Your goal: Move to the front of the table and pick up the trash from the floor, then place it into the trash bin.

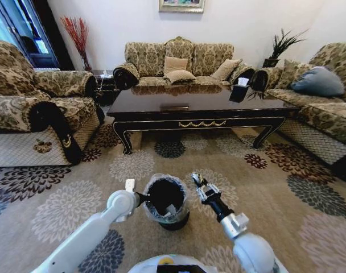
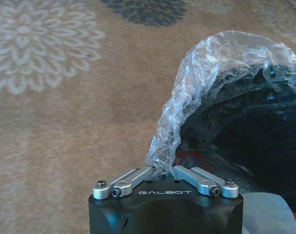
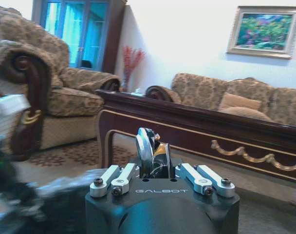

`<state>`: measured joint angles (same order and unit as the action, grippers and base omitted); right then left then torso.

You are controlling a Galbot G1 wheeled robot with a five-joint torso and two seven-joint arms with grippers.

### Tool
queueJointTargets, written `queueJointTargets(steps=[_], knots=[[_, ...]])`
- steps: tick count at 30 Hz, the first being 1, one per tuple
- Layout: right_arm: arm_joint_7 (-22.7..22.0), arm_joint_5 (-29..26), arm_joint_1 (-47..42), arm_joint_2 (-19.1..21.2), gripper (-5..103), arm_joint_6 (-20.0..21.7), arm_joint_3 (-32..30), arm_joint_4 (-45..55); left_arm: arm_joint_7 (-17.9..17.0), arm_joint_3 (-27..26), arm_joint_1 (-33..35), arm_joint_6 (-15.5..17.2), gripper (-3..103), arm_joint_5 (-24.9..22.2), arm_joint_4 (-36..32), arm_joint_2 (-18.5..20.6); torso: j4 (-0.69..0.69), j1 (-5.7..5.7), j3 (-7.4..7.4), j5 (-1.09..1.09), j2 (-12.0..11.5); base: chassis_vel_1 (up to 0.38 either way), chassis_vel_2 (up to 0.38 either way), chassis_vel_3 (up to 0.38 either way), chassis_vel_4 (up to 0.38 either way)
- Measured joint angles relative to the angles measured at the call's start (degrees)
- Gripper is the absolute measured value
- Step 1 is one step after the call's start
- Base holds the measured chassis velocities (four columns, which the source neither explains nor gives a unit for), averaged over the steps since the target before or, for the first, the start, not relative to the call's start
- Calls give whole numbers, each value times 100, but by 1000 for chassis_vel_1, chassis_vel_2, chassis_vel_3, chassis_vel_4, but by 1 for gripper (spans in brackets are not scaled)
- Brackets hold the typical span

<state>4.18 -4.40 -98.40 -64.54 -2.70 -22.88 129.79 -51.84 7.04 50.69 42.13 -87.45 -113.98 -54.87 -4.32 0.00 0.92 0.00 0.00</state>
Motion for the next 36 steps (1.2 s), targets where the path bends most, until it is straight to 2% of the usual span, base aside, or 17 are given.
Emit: queueJointTargets(steps=[2, 10, 11, 13, 16, 20, 22, 24, 27, 29, 30, 32, 36], knots=[[66, 213, -160, -56, 26, -50, 205, 11, -57, 392, -165, -1, 0, -14, 2, -84, 1, 0, 0, 0, 0, 0, 0, 0, 0], [67, 340, -232, -150, 26, -50, 370, -51, -102, 537, -174, -1, 0, -7, 6, -114, 2, 0, 0, 0, 0, 0, 0, 0, 0], [65, 359, -243, -157, 24, -50, 396, -66, -103, 537, -174, 0, 0, -7, 4, -108, 1, 0, 0, 0, 0, 0, 0, 0, 0], [58, 371, -248, -173, 33, -44, 435, -82, -104, 526, -175, 0, 0, -9, -3, -87, 1, 0, 0, 0, 0, 0, 0, 0, 0], [55, 375, -244, -186, 39, -31, 456, -98, -104, 489, -163, 0, 0, -11, -7, -62, 1, 0, 0, 0, 0, 0, 0, 0, 0], [47, 411, -246, -219, 61, -20, 509, -145, -103, 373, -100, 0, 0, 4, -9, -69, 2, 0, 0, -1, 0, 0, 0, 0, 0], [44, 422, -247, -240, 61, -20, 526, -159, -103, 316, -89, 0, 0, 7, -2, -103, 2, 0, 0, -1, 0, 0, 0, 0, 0], [37, 445, -252, -286, 72, -20, 564, -189, -105, 254, -83, -2, 0, 3, 5, -132, 1, 0, 0, -1, 0, 0, 0, 0, 0], [32, 462, -254, -311, 78, -20, 584, -199, -104, 239, -70, -3, 0, -3, 1, -112, 0, 0, 0, -1, 0, 0, 0, 0, 0], [26, 463, -256, -326, 89, -21, 586, -199, -101, 186, -19, -2, 0, -10, -8, -65, 0, 0, 0, -1, 0, 0, 0, 0, 0], [26, 463, -256, -326, 89, -21, 586, -199, -101, 186, -19, -2, 0, -10, -8, -65, 0, 0, 0, -1, 0, 0, 0, 0, 0], [3, 422, -246, -328, 97, -21, 552, -195, -76, 37, 87, -1, 0, -11, -33, 30, 1, 0, 0, -1, 0, 0, 0, 0, 0], [-103, 272, -178, -328, 99, -18, 525, -202, -5, -263, 235, -2, 0, -16, -53, 148, 1, 0, 0, -1, 0, 0, 0, 0, 0]])
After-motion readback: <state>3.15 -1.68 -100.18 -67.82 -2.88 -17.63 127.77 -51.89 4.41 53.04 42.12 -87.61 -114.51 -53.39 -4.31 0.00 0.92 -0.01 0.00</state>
